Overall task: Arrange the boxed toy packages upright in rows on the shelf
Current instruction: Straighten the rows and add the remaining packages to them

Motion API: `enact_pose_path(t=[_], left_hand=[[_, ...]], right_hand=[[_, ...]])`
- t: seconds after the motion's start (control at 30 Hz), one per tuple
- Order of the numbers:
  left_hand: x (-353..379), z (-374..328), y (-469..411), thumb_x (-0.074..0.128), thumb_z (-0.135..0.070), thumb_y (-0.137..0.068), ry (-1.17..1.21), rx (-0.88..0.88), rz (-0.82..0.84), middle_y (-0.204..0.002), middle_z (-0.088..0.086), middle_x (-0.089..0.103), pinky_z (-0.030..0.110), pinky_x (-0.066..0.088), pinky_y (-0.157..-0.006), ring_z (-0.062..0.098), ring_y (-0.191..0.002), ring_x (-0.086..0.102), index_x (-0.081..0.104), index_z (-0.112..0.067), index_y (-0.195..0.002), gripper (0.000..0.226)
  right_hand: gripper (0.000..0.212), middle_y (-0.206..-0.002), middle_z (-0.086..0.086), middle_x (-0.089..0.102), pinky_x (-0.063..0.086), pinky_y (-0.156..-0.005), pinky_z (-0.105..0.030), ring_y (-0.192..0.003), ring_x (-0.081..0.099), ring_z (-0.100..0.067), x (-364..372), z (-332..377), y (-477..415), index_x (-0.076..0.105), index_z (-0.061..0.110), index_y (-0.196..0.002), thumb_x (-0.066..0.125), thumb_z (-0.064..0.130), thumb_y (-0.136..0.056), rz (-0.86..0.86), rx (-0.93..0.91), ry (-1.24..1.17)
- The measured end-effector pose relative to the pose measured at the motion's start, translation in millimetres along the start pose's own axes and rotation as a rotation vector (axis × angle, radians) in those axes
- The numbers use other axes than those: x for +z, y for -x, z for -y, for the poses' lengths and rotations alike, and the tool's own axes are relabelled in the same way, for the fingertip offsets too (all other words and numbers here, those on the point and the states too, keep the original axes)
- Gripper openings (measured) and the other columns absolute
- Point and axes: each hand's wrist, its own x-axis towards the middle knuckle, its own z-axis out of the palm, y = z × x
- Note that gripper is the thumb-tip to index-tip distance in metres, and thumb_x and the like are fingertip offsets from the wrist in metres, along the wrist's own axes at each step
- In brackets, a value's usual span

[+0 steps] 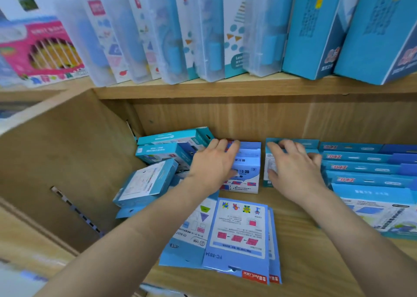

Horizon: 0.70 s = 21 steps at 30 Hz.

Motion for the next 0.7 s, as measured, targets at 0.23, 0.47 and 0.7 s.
enact_pose_path(t=[0.23,0.47,0.7], left_hand=[[-40.0,66.7,-3.8,0.067,-0.040,-0.080,0.012,-0.311,-0.096,-0.109,0.008,0.060,0.040,0.048,-0.077,0.028,-0.105,0.053,0.053,-0.016,-0.114,0.044],[-53.8,89.4,6.9,0.062,-0.035,-0.087,0.195,-0.426,-0.060,-0.105,0.001,0.069,0.036,0.052,-0.070,0.024,-0.094,0.063,0.061,-0.029,-0.110,0.024],[-114.7,83.4,88.4,0.069,-0.012,-0.084,0.397,-0.255,-0.494,-0.106,-0.007,0.067,0.023,0.053,-0.073,0.012,-0.098,0.061,0.064,-0.024,-0.108,0.028]], right_hand=[[0.057,-0.142,0.003,0.035,0.030,-0.096,-0.043,-0.130,0.032,-0.018,-17.2,29.8,13.4,0.034,0.030,-0.141,0.056,0.030,-0.088,-0.098,-0.082,-0.175],[0.054,-0.140,0.008,0.035,0.031,-0.095,-0.041,-0.130,0.032,-0.015,-25.4,42.2,30.3,0.036,0.032,-0.139,0.057,0.029,-0.089,-0.085,-0.085,-0.309],[0.050,-0.128,0.023,0.041,0.032,-0.091,-0.020,-0.120,0.040,0.000,-45.9,66.8,45.4,0.042,0.041,-0.131,0.062,0.024,-0.088,-0.074,-0.128,-0.790]])
